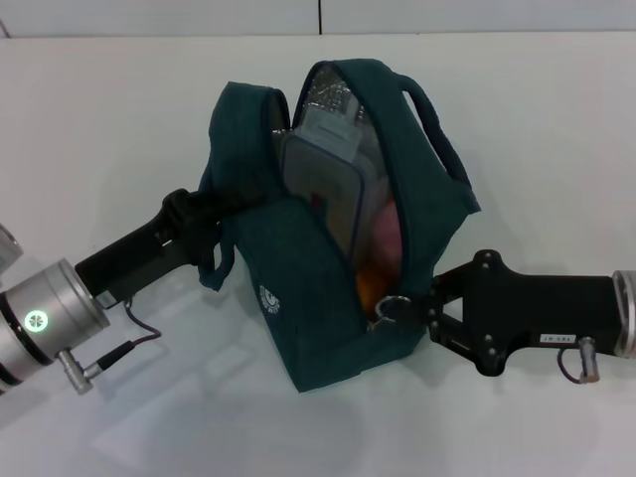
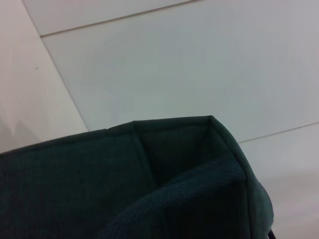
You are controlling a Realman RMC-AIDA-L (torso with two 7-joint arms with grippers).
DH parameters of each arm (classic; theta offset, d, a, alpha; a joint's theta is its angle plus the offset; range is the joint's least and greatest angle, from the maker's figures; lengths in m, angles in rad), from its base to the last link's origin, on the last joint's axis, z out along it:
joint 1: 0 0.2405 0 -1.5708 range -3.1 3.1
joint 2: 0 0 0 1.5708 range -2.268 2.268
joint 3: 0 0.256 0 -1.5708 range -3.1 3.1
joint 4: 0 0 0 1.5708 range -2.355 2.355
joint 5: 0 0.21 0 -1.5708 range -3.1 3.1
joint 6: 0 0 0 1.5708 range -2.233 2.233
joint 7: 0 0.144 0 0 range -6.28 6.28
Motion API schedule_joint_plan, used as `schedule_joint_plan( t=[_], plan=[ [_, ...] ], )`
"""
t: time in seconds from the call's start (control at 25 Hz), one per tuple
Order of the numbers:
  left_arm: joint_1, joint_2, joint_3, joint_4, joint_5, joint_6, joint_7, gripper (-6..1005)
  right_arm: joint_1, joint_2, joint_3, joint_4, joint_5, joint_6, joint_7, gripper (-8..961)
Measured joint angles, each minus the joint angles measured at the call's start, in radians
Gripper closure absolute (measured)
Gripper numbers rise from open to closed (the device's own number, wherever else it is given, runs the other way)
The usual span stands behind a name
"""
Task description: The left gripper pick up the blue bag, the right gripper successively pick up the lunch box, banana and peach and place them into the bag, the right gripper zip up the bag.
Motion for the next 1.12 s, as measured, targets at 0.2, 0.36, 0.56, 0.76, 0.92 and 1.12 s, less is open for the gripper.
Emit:
schedule_joint_plan(
  t=[0.2, 0.36, 0.56, 0.76, 0.92, 1.12],
  plan=[
    [-0.004, 0.000, -0.002, 0.000, -0.007, 0.001, 0.019, 893, 0.010, 0.004, -0.007, -0.010, 0.000, -0.001, 0.000, 943],
    [-0.001, 0.000, -0.004, 0.000, -0.030, 0.000, 0.049, 891, 0.013, 0.004, -0.006, -0.034, 0.004, -0.001, -0.004, 943],
    [-0.004, 0.002, -0.004, 0.000, -0.033, -0.003, 0.077, 754, 0.022, 0.009, 0.001, -0.067, 0.013, 0.005, -0.012, 943],
    [-0.004, 0.003, -0.003, 0.002, -0.043, 0.003, 0.123, 542, 0.037, 0.010, 0.001, -0.092, 0.082, 0.014, -0.014, 943],
    [0.018, 0.003, -0.005, 0.004, -0.104, 0.028, 0.196, 427, 0.058, 0.006, 0.003, -0.103, 0.125, 0.033, -0.014, 943],
    [0.026, 0.008, -0.005, 0.010, -0.134, 0.063, 0.291, 381, 0.086, 0.011, 0.008, -0.127, 0.172, 0.070, -0.014, 943]
  ],
)
